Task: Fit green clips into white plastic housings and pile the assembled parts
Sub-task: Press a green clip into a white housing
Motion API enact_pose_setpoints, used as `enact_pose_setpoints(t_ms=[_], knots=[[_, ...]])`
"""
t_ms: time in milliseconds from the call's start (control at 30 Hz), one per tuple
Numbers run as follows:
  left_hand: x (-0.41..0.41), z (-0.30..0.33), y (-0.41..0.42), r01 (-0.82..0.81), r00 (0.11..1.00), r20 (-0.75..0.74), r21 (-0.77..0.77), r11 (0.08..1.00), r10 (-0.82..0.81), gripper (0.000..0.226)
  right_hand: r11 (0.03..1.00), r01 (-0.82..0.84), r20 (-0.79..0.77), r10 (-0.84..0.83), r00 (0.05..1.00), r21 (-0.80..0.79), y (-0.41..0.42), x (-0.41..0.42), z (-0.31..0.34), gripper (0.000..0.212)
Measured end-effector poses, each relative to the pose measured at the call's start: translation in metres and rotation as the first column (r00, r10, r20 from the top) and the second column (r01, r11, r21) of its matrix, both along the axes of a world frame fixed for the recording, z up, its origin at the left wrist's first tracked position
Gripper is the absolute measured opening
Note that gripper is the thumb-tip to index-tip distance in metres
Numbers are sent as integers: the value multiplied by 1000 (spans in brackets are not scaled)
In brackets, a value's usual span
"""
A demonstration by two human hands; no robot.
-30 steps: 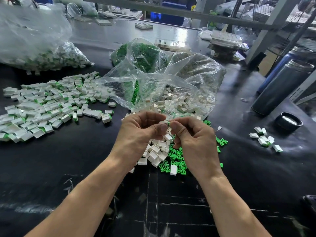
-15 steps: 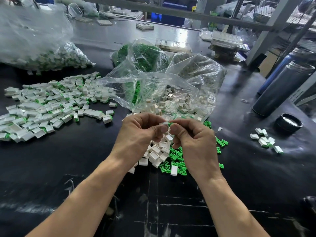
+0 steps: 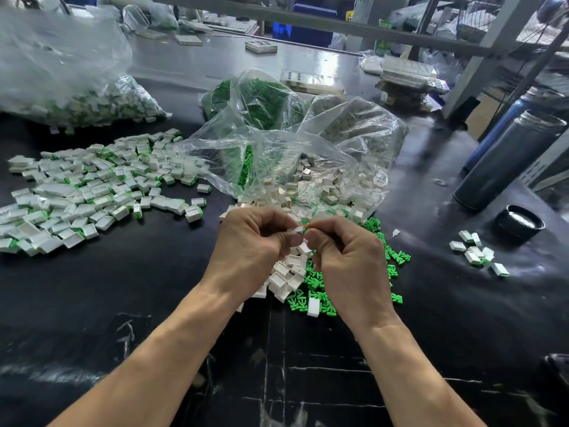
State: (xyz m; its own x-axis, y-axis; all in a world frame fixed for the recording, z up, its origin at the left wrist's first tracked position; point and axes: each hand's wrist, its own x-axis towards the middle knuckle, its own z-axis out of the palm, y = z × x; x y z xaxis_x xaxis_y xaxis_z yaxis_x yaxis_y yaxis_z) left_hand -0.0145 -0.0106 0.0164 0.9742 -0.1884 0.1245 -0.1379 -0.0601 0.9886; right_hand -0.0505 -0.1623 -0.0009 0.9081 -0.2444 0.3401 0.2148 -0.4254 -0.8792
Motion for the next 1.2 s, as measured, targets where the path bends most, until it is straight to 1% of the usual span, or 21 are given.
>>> enact_pose_setpoints(t_ms=[167,233,367,467,567,633,700,767,833,900,967,1033,1100,1133,1200], knots=[[1,0,0,11,1000,-17,15,1000,-11,16,1000,6,-11,-6,1000,-24,2,-1,1,10],[1,0,0,9,1000,-21,13,1000,-9,17,1000,-3,-16,3,1000,-7,3,-1,1,10],[1,0,-1,-18,998,-55,-40,999,16,13,993,-7,-28,11,1000,120,4,-2,-1,14],[3,0,-2,-21,997,-78,-112,993,13,8,970,-11,-18,16,1000,244,6,-2,2,18],[4,-1,-2,-4,999,-55,-135,991,-3,7,948,-34,-11,40,999,317,8,-1,4,18],[5,-2,-3,10,999,-39,-132,991,-15,7,912,-46,-41,68,997,408,8,0,5,30],[4,-3,-3,29,999,-28,-125,992,-33,8,867,-50,-95,112,989,495,8,1,6,50],[3,-3,-4,61,998,-14,-120,991,-63,8,850,-59,-149,160,976,524,10,1,5,65],[0,-3,-7,122,992,-12,-135,983,-124,8,847,-71,-180,193,965,527,12,1,4,70],[-3,-3,-9,189,981,-12,-158,969,-193,5,855,-62,-199,189,962,515,15,1,4,68],[-4,-3,-9,219,974,-18,-163,962,-225,5,847,-28,-218,168,961,531,18,0,6,64],[-5,-4,-10,219,974,-20,-151,964,-225,7,819,4,-218,148,965,574,20,0,7,67],[-5,-5,-11,218,975,-22,-138,966,-223,11,812,28,-206,114,972,583,22,0,8,70],[-6,-5,-11,216,975,-21,-130,968,-220,14,819,34,-198,98,975,572,24,0,7,69],[-6,-6,-12,205,978,-7,-106,973,-207,19,841,51,-189,62,980,539,27,1,4,59]])
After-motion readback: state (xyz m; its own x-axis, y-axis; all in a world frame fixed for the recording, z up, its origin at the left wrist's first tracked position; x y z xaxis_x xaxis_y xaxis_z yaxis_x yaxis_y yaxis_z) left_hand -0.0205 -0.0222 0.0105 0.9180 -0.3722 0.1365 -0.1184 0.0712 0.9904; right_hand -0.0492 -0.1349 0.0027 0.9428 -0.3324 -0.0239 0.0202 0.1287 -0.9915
